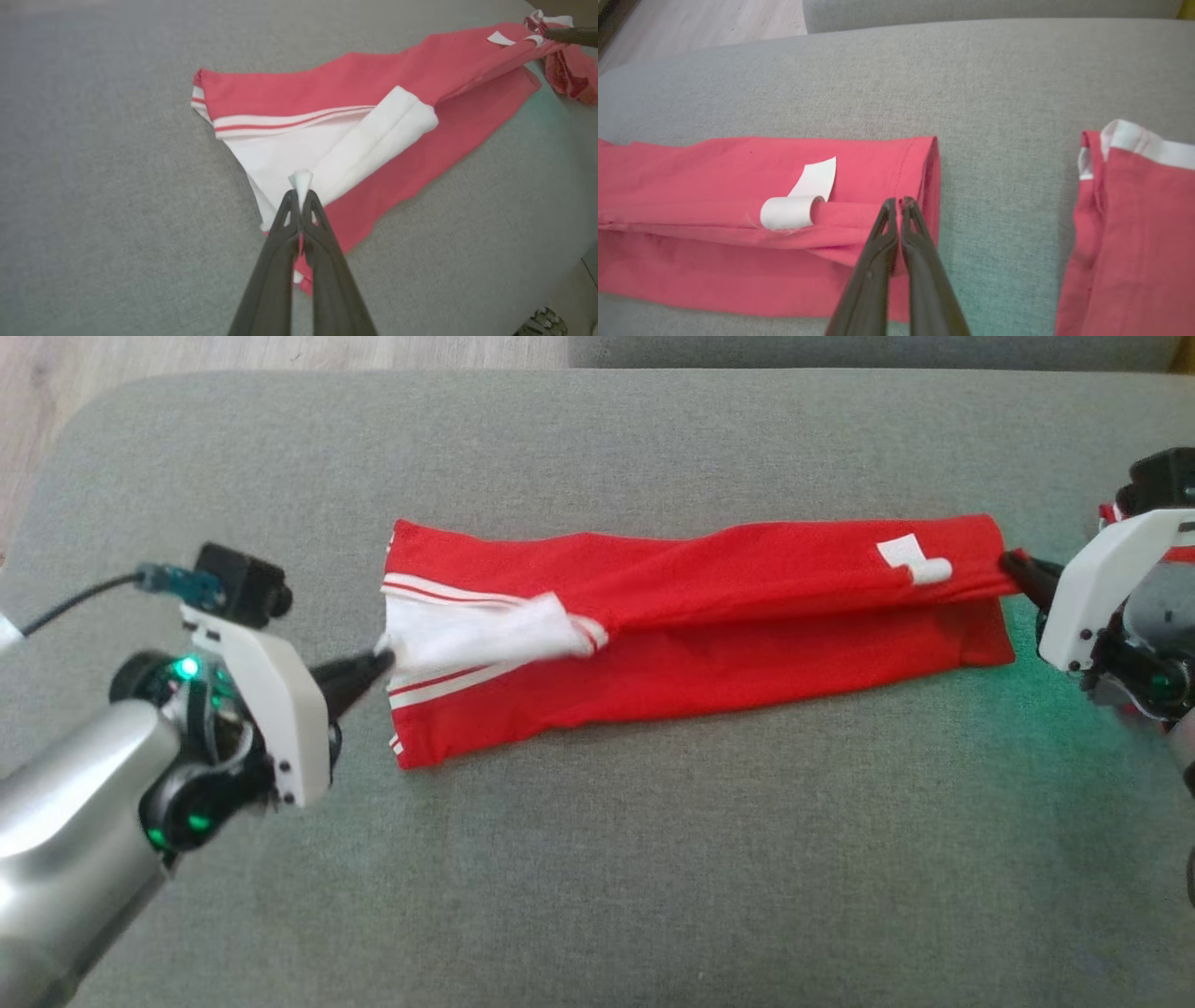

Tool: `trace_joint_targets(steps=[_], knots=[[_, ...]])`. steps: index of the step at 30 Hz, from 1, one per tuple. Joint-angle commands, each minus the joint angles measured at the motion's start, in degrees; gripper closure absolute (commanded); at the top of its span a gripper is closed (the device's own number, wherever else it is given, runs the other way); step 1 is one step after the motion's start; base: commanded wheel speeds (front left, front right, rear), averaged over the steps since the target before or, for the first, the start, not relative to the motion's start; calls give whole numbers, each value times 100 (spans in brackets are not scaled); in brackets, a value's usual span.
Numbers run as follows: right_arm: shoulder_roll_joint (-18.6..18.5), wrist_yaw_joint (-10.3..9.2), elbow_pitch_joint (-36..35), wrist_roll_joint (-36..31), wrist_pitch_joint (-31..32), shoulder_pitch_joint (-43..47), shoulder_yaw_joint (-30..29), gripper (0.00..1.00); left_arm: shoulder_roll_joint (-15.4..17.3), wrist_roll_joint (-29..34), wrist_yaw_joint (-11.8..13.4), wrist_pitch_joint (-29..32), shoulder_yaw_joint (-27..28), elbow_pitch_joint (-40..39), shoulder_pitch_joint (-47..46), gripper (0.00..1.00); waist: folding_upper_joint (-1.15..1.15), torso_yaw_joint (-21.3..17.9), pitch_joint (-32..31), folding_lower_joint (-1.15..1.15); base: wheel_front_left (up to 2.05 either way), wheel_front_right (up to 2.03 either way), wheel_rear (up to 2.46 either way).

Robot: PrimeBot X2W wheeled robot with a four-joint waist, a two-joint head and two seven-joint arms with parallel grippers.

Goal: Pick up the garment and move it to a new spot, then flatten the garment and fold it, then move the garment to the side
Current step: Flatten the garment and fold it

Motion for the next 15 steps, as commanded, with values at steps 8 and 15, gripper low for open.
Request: trace_joint_targets(steps=[8,15], knots=[[-262,-4,-198,287,462,130,218,100,451,-175,114,260,212,-467,-71,100,0,-47,-32,0,0,0,0],[-338,-4,-318,471,803,201,357,100,454,-252,135,471,88,-627,26,100,0,-80,-22,0,0,0,0]])
